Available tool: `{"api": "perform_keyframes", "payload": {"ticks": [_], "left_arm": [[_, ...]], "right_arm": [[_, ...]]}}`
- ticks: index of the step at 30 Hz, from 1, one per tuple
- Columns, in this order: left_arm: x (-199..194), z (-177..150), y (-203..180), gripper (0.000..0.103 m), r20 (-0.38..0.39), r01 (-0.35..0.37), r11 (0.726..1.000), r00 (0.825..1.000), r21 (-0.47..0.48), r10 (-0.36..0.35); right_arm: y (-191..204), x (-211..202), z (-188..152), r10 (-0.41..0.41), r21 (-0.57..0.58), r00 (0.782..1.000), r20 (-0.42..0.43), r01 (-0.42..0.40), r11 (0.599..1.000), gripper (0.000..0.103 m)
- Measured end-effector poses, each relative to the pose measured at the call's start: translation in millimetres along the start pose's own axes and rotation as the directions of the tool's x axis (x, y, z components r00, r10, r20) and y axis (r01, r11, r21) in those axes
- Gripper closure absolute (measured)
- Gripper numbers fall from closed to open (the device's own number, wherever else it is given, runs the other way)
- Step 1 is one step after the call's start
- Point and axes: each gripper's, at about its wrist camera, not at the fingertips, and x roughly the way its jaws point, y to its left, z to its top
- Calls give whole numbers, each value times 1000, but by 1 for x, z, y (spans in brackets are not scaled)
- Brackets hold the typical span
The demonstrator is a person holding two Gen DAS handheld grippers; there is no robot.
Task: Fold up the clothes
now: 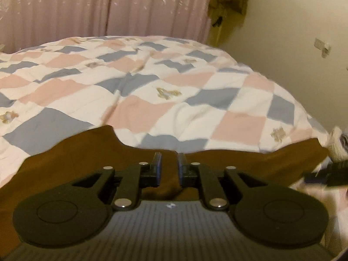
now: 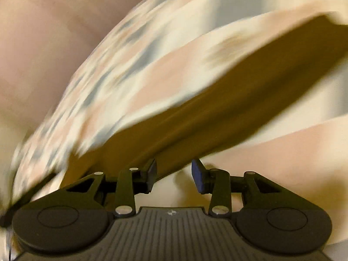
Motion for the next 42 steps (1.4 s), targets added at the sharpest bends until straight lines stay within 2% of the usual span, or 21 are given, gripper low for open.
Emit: {"api": "perform_keyframes", "payload": {"ticks": [2, 4, 6, 8, 11, 14, 15, 16, 17, 19, 21, 23, 25, 28, 31, 33, 36, 38, 40, 41, 42], "left_arm": [[33, -17, -5, 87, -137, -69, 996, 988, 49, 75], [53, -29, -6, 89, -199, -124, 991, 971, 60, 133], [42, -19, -12, 89, -171, -144, 989, 974, 43, 149], [25, -11, -17, 84, -137, -160, 987, 978, -4, 158], [2, -9, -14, 80, -126, -158, 983, 981, -93, 146], [-18, -14, -6, 79, -148, -172, 969, 978, -177, 146], [-24, -17, -2, 79, -162, -181, 962, 975, -205, 149], [-30, -20, 3, 79, -175, -192, 953, 973, -234, 153], [-37, -26, 10, 79, -188, -207, 941, 969, -268, 160], [-58, -38, 27, 79, -198, -235, 912, 964, -336, 176], [-84, -50, 47, 79, -202, -261, 878, 960, -402, 193], [-111, -63, 70, 79, -202, -288, 841, 955, -459, 216], [-138, -78, 96, 79, -211, -325, 801, 945, -504, 250], [-174, -102, 137, 79, -230, -375, 747, 927, -549, 296], [-205, -122, 180, 79, -240, -393, 692, 919, -605, 313], [-226, -134, 209, 79, -233, -387, 661, 921, -643, 312], [-253, -151, 251, 79, -242, -410, 649, 910, -641, 336], [-261, -162, 274, 79, -263, -439, 654, 897, -616, 355], [-267, -174, 296, 79, -281, -462, 670, 886, -580, 368], [-268, -181, 306, 79, -287, -458, 677, 889, -575, 357], [-268, -188, 315, 79, -281, -435, 682, 900, -588, 332]], "right_arm": [[-45, -16, 23, -68, 158, 992, 103, 51, 986, 62], [-87, -30, 44, -136, 303, 972, 189, 74, 950, 58], [-119, -38, 59, -167, 393, 954, 248, 59, 918, 57], [-140, -35, 71, -181, 435, 947, 265, 50, 899, 54], [-153, -20, 86, -199, 464, 942, 269, 54, 884, 53], [-156, -4, 96, -222, 510, 936, 273, 54, 858, 52], [-156, -1, 99, -223, 516, 936, 272, 54, 855, 56], [-156, 1, 103, -224, 521, 936, 270, 53, 852, 87], [-150, 3, 107, -216, 501, 942, 256, 62, 863, 99], [-122, -6, 112, -243, 378, 923, 297, 120, 918, 99], [-61, -14, 113, -227, 133, 902, 368, 190, 973, 99], [16, -19, 100, -143, -120, 894, 425, 212, 970, 99], [90, -18, 75, -6, -304, 906, 424, 148, 941, 99], [200, -9, 16, 192, -513, 924, 330, 5, 859, 99], [298, 3, -68, 359, -644, 913, 192, -158, 748, 99], [355, 12, -138, 446, -720, 892, 74, -261, 643, 99], [409, 33, -225, 498, -755, 862, -94, -388, 528, 99], [432, 49, -288, 491, -779, 852, -184, -431, 456, 99], [446, 65, -340, 466, -765, 835, -293, -498, 410, 99], [446, 74, -362, 426, -764, 840, -336, -508, 399, 99], [447, 82, -383, 383, -762, 843, -377, -518, 389, 92]]}}
